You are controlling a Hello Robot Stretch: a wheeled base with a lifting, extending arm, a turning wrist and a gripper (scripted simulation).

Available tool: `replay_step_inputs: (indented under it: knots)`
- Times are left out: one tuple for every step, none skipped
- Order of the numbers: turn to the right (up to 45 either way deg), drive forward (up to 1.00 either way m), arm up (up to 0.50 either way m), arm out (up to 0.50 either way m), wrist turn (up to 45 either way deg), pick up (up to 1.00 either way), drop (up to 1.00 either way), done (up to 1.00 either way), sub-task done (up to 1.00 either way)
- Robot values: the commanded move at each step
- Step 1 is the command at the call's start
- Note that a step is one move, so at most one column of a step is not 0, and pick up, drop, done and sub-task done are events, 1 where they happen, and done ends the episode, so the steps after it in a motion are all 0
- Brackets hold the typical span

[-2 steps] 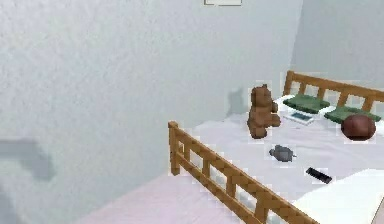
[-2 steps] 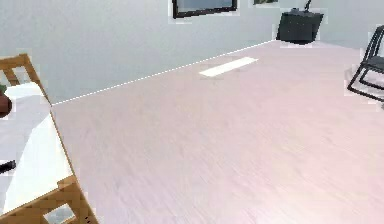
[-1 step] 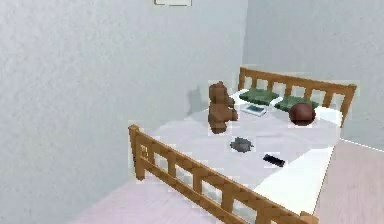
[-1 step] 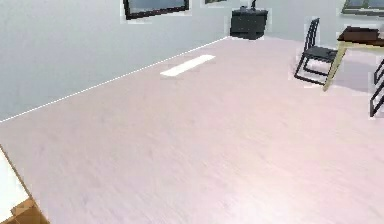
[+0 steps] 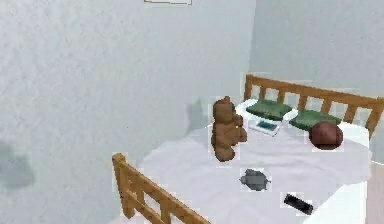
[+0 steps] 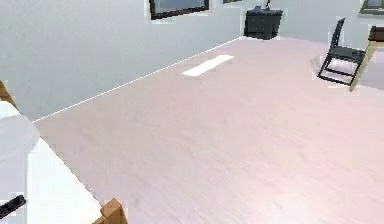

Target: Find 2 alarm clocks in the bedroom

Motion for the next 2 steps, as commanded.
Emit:
replay_step_inputs:
  knots:
    - [24.0,0.00,0.00,0.00,0.0,0.00,0.00,0.00,0.00]
    - [0.0,0.00,0.00,0.00,0.0,0.00,0.00,0.00,1.00]
